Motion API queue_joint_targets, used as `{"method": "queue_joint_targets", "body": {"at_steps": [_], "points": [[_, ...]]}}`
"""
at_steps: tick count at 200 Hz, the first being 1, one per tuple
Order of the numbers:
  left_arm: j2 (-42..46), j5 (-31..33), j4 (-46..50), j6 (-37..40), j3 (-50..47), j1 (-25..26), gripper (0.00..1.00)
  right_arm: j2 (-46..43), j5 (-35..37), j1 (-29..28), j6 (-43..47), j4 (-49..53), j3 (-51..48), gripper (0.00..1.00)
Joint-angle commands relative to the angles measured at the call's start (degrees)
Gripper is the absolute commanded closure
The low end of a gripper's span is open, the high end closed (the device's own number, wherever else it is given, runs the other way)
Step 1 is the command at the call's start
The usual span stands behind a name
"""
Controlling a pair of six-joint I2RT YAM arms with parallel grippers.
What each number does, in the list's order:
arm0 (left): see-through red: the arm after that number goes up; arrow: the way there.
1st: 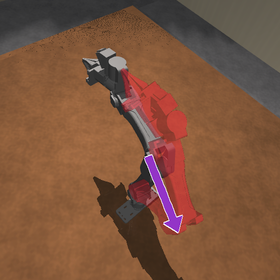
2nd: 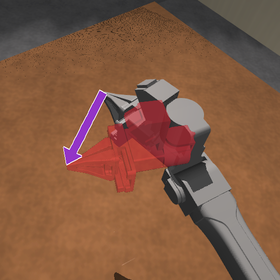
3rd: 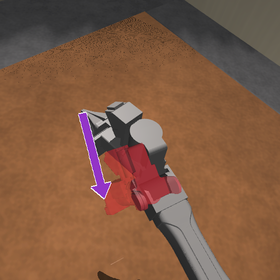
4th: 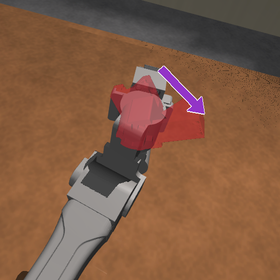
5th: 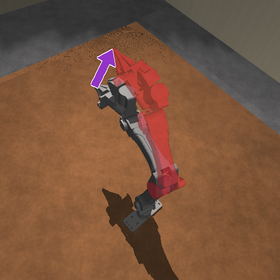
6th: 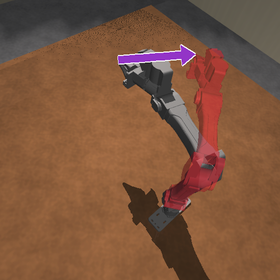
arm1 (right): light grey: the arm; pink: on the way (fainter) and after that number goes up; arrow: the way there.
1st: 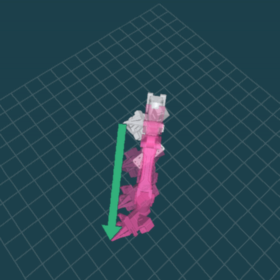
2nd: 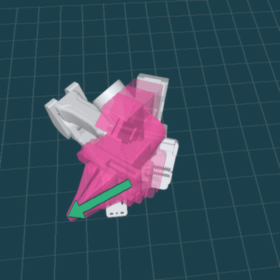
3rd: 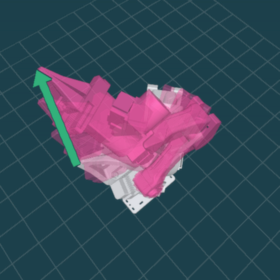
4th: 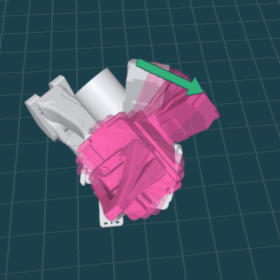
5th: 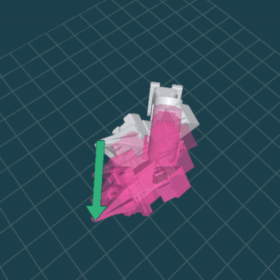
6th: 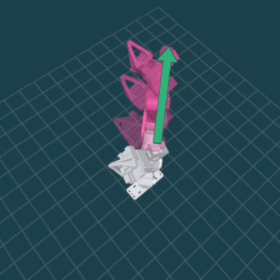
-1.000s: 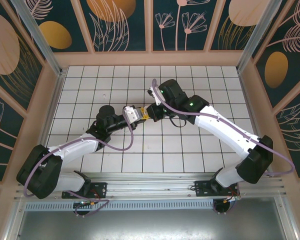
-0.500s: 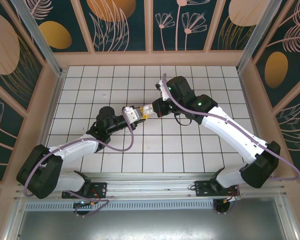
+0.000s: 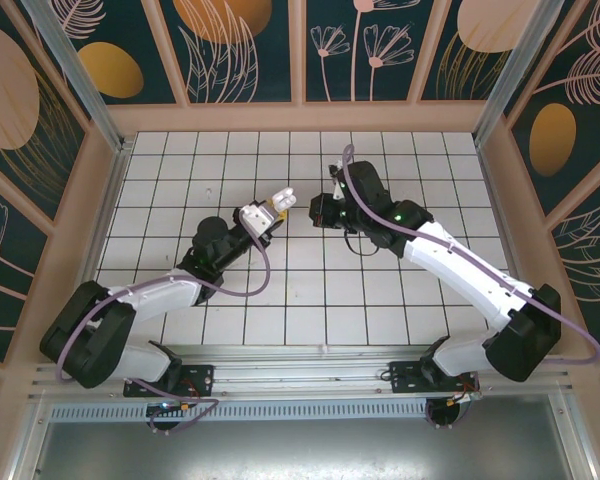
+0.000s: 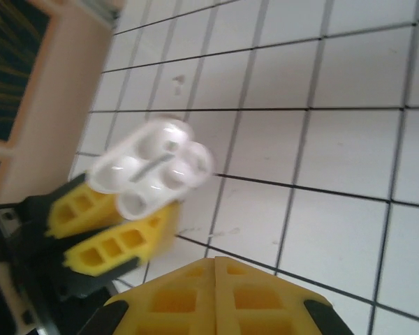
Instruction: Insert the wireless bluetooth earbuds into the charging case
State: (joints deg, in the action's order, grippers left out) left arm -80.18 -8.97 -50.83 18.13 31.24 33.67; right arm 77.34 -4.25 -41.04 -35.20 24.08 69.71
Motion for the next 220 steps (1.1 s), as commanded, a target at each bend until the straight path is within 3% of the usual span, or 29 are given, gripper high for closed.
{"method": "queue_joint_targets", "body": {"at_steps": [1,45,85,117,156,220], "points": [[-1.6,6.3,-2.9,-1.9,0.3,0.2,1.0,-2.4,1.7,4.1,-7.9,-4.9,-6.6,0.92],[-1.9,6.4,-1.3,-3.2,0.3,0.1,1.0,-2.7,2.4,5.3,-7.4,-0.1,-8.4,0.88],[-1.7,6.2,0.8,-4.6,0.4,0.1,1.0,-2.0,-2.6,3.5,-8.8,5.0,-12.6,0.76],[0.1,6.1,1.5,-6.1,-0.8,0.1,1.0,-3.7,-7.7,-7.2,-8.3,6.4,-16.6,0.66],[2.8,4.2,2.8,-8.8,-2.8,0.2,1.0,-7.8,-6.9,-22.5,-13.8,8.7,-24.7,0.59],[5.7,4.0,6.4,-11.2,-4.2,0.2,1.0,-12.8,-2.8,-36.8,-21.7,7.3,-33.0,0.5]]}}
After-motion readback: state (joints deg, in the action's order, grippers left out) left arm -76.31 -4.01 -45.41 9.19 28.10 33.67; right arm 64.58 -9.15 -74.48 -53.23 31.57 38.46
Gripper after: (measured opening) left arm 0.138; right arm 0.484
